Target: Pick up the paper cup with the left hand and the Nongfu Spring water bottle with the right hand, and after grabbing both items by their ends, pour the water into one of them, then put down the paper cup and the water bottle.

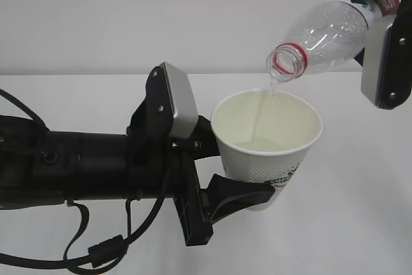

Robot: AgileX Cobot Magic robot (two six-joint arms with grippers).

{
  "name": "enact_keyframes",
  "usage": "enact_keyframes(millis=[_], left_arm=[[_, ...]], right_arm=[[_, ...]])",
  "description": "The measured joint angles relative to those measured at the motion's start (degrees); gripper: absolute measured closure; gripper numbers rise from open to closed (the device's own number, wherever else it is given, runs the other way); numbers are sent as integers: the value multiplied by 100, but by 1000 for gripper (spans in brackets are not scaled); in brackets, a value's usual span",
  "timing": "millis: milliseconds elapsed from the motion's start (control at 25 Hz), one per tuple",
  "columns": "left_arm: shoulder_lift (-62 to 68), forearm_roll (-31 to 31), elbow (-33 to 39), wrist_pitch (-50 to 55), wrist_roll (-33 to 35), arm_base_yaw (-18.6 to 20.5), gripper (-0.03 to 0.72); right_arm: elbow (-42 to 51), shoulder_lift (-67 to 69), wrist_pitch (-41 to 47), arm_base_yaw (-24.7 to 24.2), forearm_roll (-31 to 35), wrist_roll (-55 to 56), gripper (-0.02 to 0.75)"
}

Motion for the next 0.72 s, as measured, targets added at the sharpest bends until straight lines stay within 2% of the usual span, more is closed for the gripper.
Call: enact_keyframes(millis=[720], left_arm=[[0,0,0,0,0,0,181]], right_arm=[[0,0,-10,0,0,-36,216]])
